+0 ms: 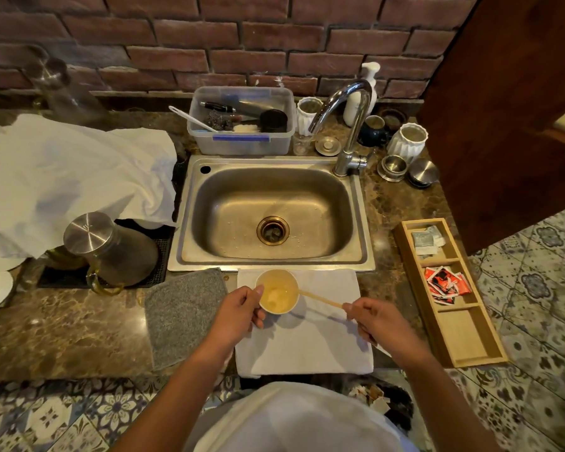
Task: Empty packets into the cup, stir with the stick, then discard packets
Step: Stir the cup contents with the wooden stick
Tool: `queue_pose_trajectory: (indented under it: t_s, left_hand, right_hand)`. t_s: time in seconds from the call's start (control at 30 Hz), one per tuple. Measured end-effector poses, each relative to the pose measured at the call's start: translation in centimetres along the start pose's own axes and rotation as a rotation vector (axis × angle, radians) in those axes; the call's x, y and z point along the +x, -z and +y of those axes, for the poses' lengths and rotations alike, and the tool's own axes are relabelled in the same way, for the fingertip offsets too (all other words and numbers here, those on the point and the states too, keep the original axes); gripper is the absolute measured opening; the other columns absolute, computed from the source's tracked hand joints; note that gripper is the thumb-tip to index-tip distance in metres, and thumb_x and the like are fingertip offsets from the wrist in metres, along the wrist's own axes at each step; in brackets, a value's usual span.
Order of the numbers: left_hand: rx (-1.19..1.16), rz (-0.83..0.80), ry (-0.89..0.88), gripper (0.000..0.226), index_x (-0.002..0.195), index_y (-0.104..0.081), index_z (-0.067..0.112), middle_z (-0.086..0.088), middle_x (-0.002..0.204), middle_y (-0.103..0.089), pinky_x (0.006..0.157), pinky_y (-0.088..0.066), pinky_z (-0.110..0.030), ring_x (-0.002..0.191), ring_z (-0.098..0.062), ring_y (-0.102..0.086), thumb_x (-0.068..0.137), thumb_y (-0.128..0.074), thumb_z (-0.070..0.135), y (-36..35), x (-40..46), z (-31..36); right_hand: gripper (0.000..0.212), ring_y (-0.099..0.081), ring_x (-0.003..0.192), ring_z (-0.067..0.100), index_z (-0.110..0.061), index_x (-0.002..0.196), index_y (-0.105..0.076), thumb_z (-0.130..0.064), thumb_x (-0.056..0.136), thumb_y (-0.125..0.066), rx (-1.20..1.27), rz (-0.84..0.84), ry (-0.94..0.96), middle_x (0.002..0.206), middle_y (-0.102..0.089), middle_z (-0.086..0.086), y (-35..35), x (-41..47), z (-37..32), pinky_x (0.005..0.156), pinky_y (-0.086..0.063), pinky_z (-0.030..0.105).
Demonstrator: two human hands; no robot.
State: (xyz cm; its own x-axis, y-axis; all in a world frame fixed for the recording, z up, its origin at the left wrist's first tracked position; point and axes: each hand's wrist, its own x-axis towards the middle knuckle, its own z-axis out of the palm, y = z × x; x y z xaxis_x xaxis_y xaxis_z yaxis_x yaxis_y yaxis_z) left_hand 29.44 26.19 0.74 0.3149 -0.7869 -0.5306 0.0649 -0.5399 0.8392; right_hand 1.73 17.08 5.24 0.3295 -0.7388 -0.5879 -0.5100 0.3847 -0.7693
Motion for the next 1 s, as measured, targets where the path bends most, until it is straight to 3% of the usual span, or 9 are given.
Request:
queue_pose_trajectory:
  t_s: [0.23,0.5,0.6,0.83,1.0]
  left_hand:
    - [0.013,0.016,0.01,0.039,0.08,-0.057,0.004,-0.011,0.061,-0.066,0.05,-0.044,-0.034,0.045,-0.016,-0.06,0.104,-0.055,0.034,-0.1,0.1,0.0]
    - [0.021,0.042,0.018,0.039,0.08,-0.058,0.006,-0.006,0.058,-0.066,0.046,-0.044,-0.032,0.045,-0.015,-0.061,0.104,-0.054,0.036,-0.1,0.1,-0.6]
    - [0.029,0.049,0.025,0.039,0.079,-0.058,0.006,-0.004,0.056,-0.066,0.044,-0.044,-0.031,0.043,-0.014,-0.061,0.104,-0.054,0.036,-0.2,0.2,-0.6]
    - [0.017,0.069,0.026,0.038,0.08,-0.058,0.006,-0.008,0.058,-0.065,0.043,-0.042,-0.03,0.043,-0.017,-0.061,0.104,-0.055,0.036,-0.3,0.2,-0.8]
    - [0.039,0.082,0.034,0.04,0.079,-0.059,0.007,-0.006,0.058,-0.067,0.046,-0.044,-0.032,0.045,-0.018,-0.062,0.103,-0.055,0.038,-0.4,0.3,-0.8]
  right_hand:
    - [0.032,-0.045,0.039,0.018,-0.013,0.082,-0.082,-0.037,0.098,-0.067,-0.028,-0.111,-0.01,0.051,-0.06,0.012,-0.2,0.4,0.9,0.044,-0.04,0.022]
    - [0.031,-0.049,0.038,0.017,-0.014,0.08,-0.083,-0.038,0.095,-0.069,-0.064,-0.153,-0.02,0.054,-0.065,0.019,1.0,-0.1,3.4,0.047,-0.044,0.023]
    - [0.03,-0.049,0.041,0.014,-0.016,0.079,-0.082,-0.04,0.094,-0.07,-0.083,-0.147,-0.045,0.055,-0.065,0.01,2.1,-0.6,4.1,0.045,-0.043,0.022]
    - [0.034,-0.044,0.043,0.015,-0.005,0.088,-0.078,-0.039,0.086,-0.071,0.212,-0.012,-0.055,0.053,-0.05,0.009,6.0,-1.3,3.6,0.042,-0.039,0.021]
    - [0.023,-0.047,0.044,0.014,-0.007,0.101,-0.079,-0.022,0.1,-0.062,0.325,0.013,-0.05,0.052,-0.049,0.007,5.5,-0.7,3.7,0.047,-0.042,0.027]
